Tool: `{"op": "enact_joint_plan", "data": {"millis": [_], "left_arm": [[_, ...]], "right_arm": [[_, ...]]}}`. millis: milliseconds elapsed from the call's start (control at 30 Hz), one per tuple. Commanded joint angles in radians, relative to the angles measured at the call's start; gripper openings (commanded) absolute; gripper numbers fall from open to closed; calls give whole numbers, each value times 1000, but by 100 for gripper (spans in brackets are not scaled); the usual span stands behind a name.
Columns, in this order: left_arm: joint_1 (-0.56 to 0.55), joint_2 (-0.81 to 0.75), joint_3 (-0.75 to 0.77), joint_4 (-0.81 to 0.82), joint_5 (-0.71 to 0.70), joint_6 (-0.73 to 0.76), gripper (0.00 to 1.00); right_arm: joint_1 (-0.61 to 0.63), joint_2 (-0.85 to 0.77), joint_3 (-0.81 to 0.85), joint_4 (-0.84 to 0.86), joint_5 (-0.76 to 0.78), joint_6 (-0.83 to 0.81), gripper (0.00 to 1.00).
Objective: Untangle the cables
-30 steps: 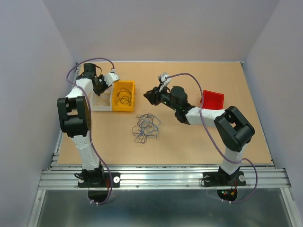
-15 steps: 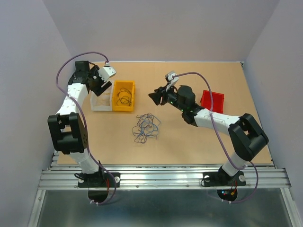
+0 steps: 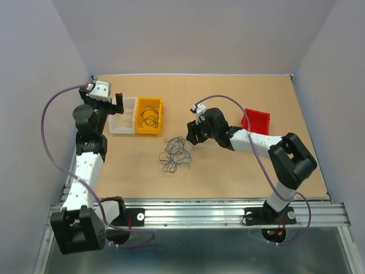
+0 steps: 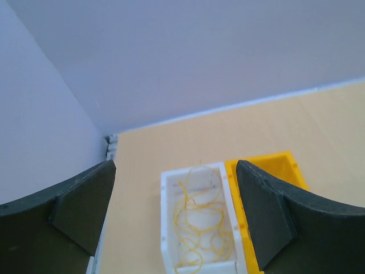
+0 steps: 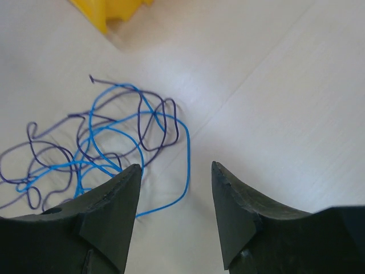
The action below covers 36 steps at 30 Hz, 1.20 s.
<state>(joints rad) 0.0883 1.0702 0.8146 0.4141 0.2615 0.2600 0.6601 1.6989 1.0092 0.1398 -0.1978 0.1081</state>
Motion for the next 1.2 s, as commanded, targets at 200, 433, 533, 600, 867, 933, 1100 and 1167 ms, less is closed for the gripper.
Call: {"op": "enact_joint_plan", "data": {"millis": [200,433,533,600,867,933,1100,1167], "left_arm": [[-48,-119,-130,284,298,-199,99],[-206,-76,-266,316,257,-13,99],[-222,-65,-262,313,269,1,99],[-235,-62,-272,315,254,27,99],[-269,-39,-272,307,248,59,99],[-282,-38,-273,301,242,71,99],[-323,-32,-275,282,239,111,99],[-335,-32,-276,273,237,122,99]], "right_arm": [[29,31,31,-137,-123,-99,63],[79,82,71,-187,-118,-163,69],[84,111,92,-200,-92,-168,69],[84,133,107,-210,-89,-173,65],[98,163,140,-252,-42,-186,48],[102,179,152,-253,-29,-192,33],[111,164,166,-258,-63,-212,1],[113,125,144,-255,-81,-200,1]]}}
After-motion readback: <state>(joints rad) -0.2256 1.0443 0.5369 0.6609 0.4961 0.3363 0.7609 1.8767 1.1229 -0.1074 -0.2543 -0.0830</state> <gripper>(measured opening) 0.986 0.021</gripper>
